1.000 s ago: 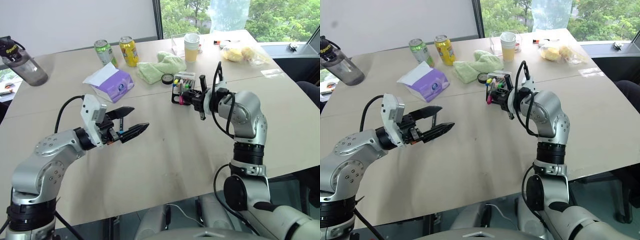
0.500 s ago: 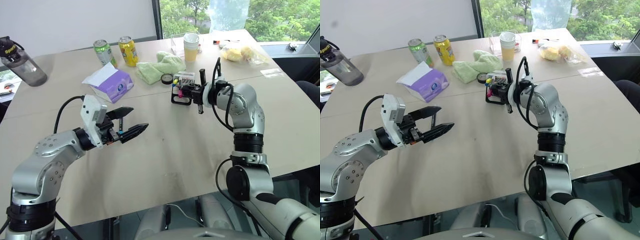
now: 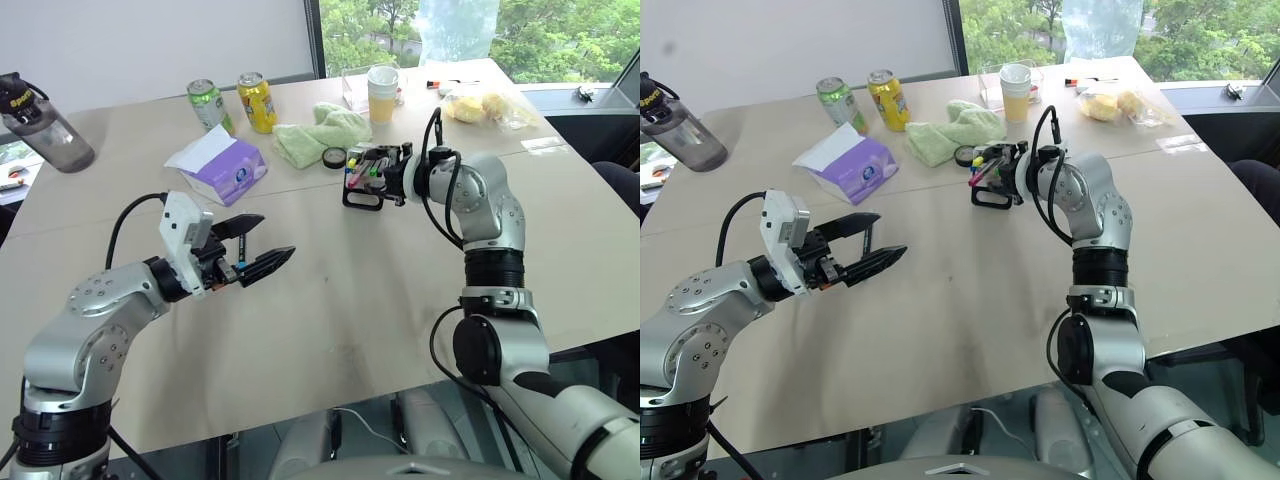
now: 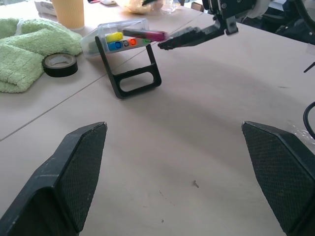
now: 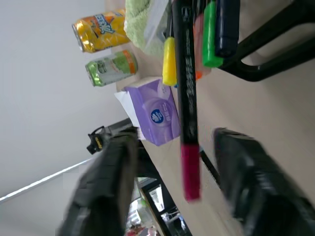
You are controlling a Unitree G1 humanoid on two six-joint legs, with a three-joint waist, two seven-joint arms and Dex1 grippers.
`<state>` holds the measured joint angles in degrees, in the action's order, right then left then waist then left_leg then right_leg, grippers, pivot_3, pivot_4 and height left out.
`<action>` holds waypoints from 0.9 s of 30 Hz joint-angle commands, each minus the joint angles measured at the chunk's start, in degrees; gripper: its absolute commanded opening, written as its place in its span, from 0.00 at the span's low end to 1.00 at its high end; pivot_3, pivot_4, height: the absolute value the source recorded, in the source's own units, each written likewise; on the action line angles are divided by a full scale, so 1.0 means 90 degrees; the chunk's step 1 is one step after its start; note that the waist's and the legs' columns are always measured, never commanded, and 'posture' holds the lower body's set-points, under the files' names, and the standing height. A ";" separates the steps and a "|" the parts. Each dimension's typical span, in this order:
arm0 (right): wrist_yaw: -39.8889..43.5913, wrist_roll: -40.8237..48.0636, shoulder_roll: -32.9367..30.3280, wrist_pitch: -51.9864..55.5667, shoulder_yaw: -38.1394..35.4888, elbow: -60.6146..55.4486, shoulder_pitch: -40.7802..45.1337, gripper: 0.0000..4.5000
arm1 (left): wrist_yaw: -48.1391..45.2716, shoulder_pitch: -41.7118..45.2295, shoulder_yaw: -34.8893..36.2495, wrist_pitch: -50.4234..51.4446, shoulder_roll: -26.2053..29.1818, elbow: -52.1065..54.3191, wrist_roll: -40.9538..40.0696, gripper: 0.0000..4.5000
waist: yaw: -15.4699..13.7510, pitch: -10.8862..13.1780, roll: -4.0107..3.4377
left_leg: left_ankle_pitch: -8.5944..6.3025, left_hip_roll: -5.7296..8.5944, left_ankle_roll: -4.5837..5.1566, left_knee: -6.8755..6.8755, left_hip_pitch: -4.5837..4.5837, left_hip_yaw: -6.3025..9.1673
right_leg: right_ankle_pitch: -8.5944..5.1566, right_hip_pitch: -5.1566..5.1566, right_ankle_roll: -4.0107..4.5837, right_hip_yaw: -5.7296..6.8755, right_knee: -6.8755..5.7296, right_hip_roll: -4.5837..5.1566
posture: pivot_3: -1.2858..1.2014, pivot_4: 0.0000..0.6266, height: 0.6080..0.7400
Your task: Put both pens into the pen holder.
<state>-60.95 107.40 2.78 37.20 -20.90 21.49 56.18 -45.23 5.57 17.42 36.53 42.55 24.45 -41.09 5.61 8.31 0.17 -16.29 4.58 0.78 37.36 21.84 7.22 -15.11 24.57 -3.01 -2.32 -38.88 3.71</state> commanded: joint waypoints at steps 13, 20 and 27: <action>0.2138 -0.0375 -0.0842 0.2198 0.0885 -0.0948 -0.0149 0.99 | 0.0160 -0.0138 0.0143 -0.0236 -0.0087 0.0178 0.0072 1.00 | -0.0020 0.0000 0.0000 | -0.0001 -0.0001 0.0002 0.0000 0.0005 0.0002 | 0.0000 0.0000 0.0000 -0.0002 0.0003 0.0002 | 0.52 0.24 1.00; 0.6682 -0.3364 -0.3103 0.2932 0.2730 -0.3041 -0.0643 0.99 | 0.0446 -0.0054 0.0046 -0.0186 -0.0265 -0.0215 0.0231 1.00 | -0.0089 -0.0001 0.0002 | -0.0004 -0.0001 0.0007 0.0004 0.0008 0.0002 | 0.0000 0.0000 -0.0001 0.0007 0.0005 0.0000 | 0.52 0.24 1.00; 1.0772 -0.6127 -0.4845 0.0933 0.3868 -0.4300 -0.1759 0.99 | 0.1371 0.0107 -0.0166 -0.0050 -0.0493 -0.0613 0.0890 1.00 | -0.0238 -0.0002 0.0011 | -0.0008 -0.0008 0.0009 0.0011 0.0009 -0.0006 | -0.0001 -0.0001 -0.0003 0.0007 0.0008 0.0000 | 0.52 0.24 1.00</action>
<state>28.95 57.73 -39.03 51.35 13.31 -14.42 40.87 -34.45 6.18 15.21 36.21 38.16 18.71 -34.09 3.46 8.30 0.26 -16.37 4.52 0.87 37.49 21.94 7.18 -15.12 24.56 -3.04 -2.22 -38.80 3.73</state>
